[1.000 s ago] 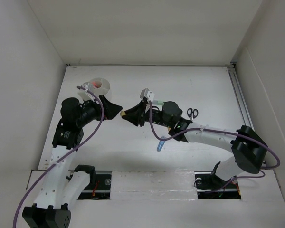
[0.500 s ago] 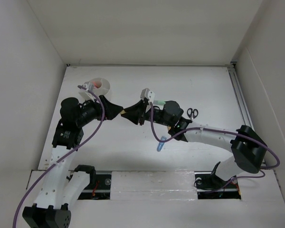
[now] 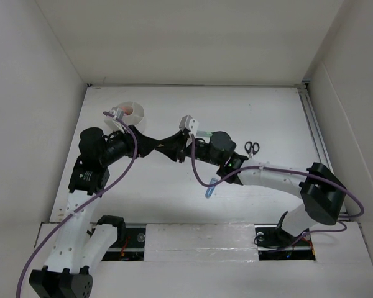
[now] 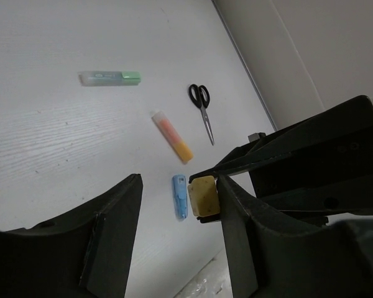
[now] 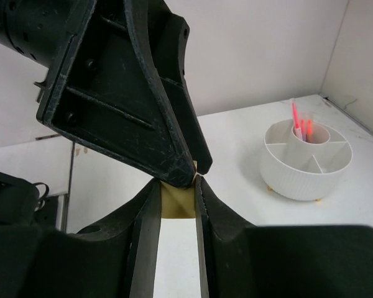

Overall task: Sort the stationery into containers
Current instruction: Pick up the stationery from the center of the board.

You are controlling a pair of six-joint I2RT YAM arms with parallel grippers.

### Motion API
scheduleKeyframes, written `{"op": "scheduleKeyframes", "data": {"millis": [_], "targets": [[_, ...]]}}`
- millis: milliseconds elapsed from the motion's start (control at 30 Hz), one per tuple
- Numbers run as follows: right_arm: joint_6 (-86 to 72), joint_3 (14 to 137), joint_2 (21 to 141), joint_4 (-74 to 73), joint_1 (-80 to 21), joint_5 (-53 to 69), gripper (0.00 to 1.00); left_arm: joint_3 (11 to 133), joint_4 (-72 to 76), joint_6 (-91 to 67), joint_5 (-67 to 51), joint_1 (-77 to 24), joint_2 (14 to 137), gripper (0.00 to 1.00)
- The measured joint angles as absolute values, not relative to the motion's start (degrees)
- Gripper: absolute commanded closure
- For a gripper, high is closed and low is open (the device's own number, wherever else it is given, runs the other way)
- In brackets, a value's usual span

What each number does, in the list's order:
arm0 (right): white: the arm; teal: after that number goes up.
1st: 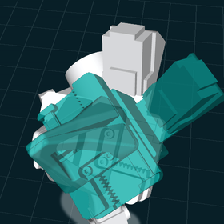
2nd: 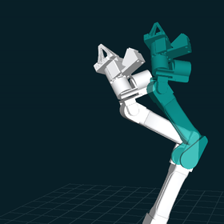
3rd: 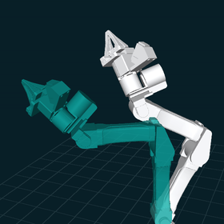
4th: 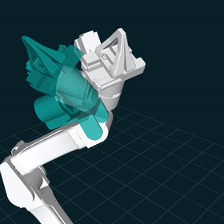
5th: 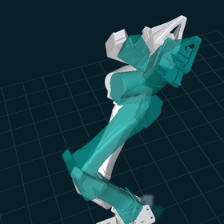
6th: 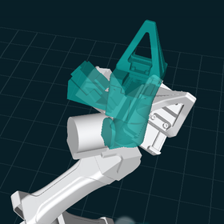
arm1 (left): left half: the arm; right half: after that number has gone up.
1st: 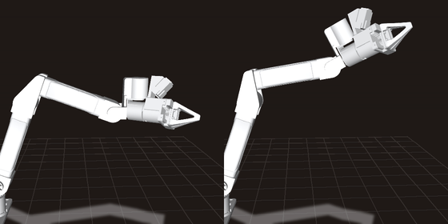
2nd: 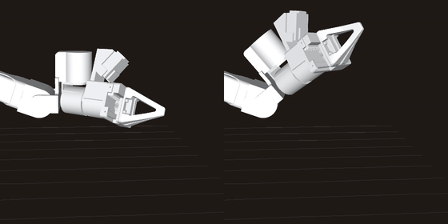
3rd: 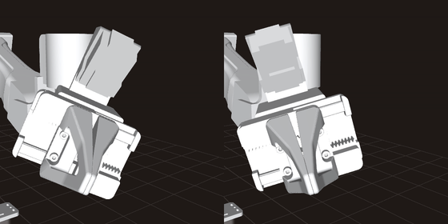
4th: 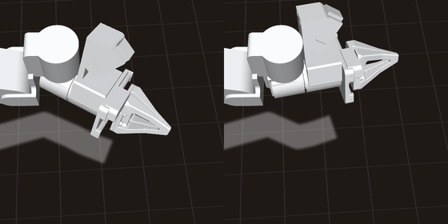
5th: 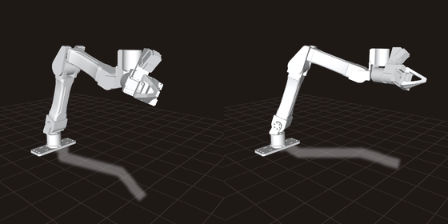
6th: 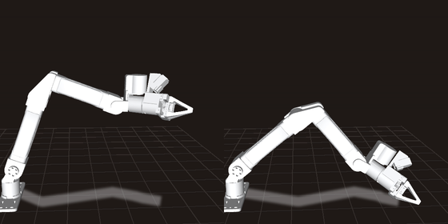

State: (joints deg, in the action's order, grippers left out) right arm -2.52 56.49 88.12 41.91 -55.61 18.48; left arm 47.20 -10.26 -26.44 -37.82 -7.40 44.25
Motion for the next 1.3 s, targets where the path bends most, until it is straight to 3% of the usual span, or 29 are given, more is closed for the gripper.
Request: {"op": "scheduleKeyframes", "data": {"millis": [167,467,733,1000,1133,1167,1200,1300], "targets": [[-1.63,56.49,88.18,41.30,-56.36,16.93,1.00,47.20,-10.04,-26.87,-39.18,-7.55,44.25,0.66],[-0.82,56.66,88.42,40.62,-56.73,15.62,1.00,47.20,-9.54,-26.89,-40.34,-7.66,45.41,0.66],[0.10,58.48,90.19,39.44,-56.71,15.35,1.00,47.20,-8.88,-27.11,-40.82,-7.57,45.93,1.00],[0.45,58.98,91.22,39.33,-56.69,14.41,1.00,47.20,-8.82,-27.24,-40.45,-7.31,46.87,1.00],[0.49,59.13,91.26,39.07,-56.71,13.87,0.80,47.20,-8.56,-27.33,-40.38,-7.29,47.09,1.00],[0.49,59.18,91.26,39.00,-56.71,13.82,0.72,47.20,-8.51,-27.31,-40.36,-7.29,47.09,1.00],[0.60,59.20,91.26,39.00,-56.71,13.80,0.53,47.20,-8.47,-27.33,-40.29,-7.29,47.09,1.00],[0.67,59.22,91.24,39.07,-56.90,13.91,0.34,47.20,-8.43,-27.40,-40.27,-7.29,47.13,1.00]]}}
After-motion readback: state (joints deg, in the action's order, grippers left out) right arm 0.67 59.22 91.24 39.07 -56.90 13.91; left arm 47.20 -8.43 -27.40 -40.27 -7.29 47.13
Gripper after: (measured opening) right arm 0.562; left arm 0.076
